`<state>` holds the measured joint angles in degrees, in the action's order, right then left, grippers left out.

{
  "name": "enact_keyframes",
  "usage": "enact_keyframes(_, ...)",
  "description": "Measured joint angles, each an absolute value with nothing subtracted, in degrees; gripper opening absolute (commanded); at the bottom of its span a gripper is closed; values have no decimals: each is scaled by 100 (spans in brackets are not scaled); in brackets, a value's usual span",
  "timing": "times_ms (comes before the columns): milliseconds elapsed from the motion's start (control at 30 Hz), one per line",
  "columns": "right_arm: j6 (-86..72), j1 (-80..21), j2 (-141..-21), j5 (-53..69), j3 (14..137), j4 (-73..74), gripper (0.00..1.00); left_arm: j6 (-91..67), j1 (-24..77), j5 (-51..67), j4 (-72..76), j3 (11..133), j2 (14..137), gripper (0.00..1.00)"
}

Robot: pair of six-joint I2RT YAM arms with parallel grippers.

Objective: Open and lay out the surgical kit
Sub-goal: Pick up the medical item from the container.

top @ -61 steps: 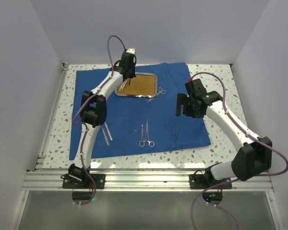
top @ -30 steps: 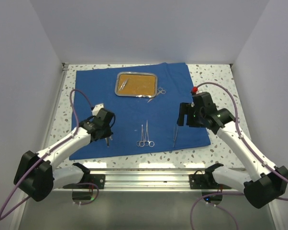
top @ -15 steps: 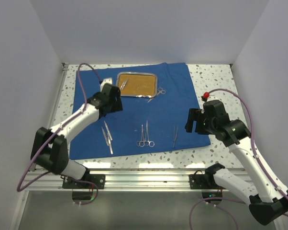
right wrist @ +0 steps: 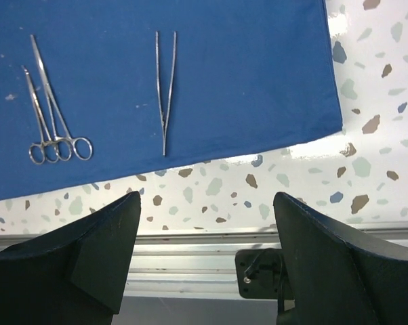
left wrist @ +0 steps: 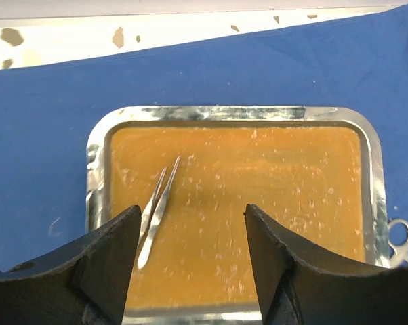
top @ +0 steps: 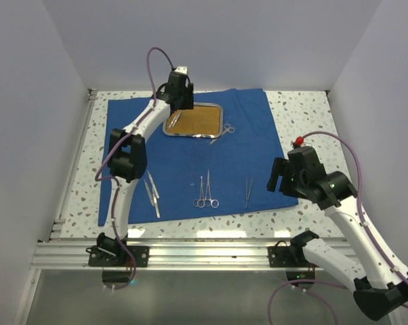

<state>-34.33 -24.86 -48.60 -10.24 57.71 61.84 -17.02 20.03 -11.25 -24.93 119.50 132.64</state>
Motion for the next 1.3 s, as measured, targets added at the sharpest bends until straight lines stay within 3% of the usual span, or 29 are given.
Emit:
enact_keyframes(500,-3785,-2486,-6012,-1219,6036,6250,83,-1586,1942,-491,-2488,12717,14490,61)
enact_keyframes(1300,-3793,-2486,-6938,-1201,6095,5559,83,-1695,1260,-71,-2340,12702,14442,55)
